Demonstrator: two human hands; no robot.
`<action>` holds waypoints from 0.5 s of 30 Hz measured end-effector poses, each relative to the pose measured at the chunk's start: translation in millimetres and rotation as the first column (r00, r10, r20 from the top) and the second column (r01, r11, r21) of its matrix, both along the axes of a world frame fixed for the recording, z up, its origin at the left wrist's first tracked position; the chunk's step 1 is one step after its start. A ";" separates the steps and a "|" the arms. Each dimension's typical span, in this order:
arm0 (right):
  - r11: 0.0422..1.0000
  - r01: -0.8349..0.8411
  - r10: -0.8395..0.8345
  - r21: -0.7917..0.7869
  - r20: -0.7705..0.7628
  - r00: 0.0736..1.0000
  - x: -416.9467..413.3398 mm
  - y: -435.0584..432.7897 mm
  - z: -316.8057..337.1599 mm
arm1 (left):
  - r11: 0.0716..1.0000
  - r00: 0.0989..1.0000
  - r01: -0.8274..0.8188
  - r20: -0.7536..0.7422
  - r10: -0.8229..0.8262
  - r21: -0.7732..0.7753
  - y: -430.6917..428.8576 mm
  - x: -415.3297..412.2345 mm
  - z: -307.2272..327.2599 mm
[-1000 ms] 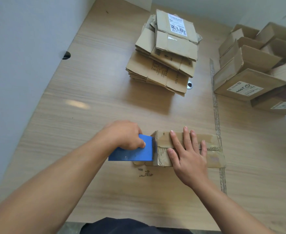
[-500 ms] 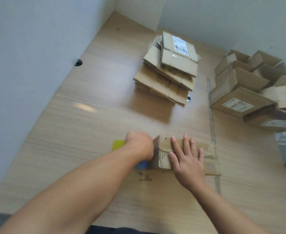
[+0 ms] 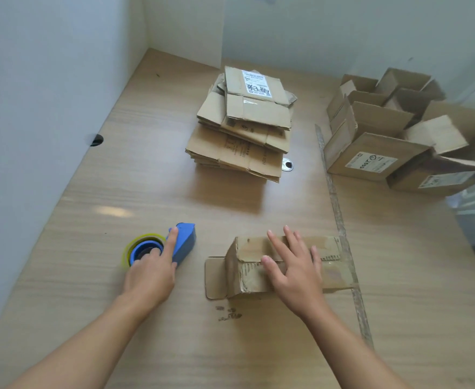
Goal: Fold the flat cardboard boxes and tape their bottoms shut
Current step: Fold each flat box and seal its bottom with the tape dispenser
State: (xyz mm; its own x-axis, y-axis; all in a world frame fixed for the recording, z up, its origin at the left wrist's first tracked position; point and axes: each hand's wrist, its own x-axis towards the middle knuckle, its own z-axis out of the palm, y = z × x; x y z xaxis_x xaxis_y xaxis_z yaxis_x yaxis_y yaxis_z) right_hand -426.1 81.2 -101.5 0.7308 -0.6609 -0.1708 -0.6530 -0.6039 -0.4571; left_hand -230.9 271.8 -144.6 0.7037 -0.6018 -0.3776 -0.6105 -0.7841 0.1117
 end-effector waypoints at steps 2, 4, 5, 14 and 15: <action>0.988 0.080 -0.104 0.133 0.182 0.978 -2.7 -3.6 3.3 | 0.999 0.999 -0.032 -0.031 0.031 -0.033 0.9 -7.5 -5.3; 0.939 0.142 -0.252 0.312 0.348 0.903 -7.3 -10.0 9.5 | 0.993 0.990 -0.119 -0.078 0.117 -0.021 -2.4 -9.7 -7.2; 0.909 0.146 -0.309 0.390 0.397 0.864 -10.8 -13.4 13.4 | 0.987 0.984 -0.163 -0.074 0.163 0.002 -5.8 -11.7 -2.5; 0.946 0.286 -0.318 0.156 0.253 0.914 -58.1 -80.8 17.2 | 0.786 0.797 -0.489 -0.560 0.227 -0.378 -84.9 -96.9 61.2; 0.922 0.325 -0.366 0.212 0.203 0.908 -61.5 -89.0 16.6 | 0.777 0.785 -0.512 -0.567 0.249 -0.367 -91.8 -105.4 57.6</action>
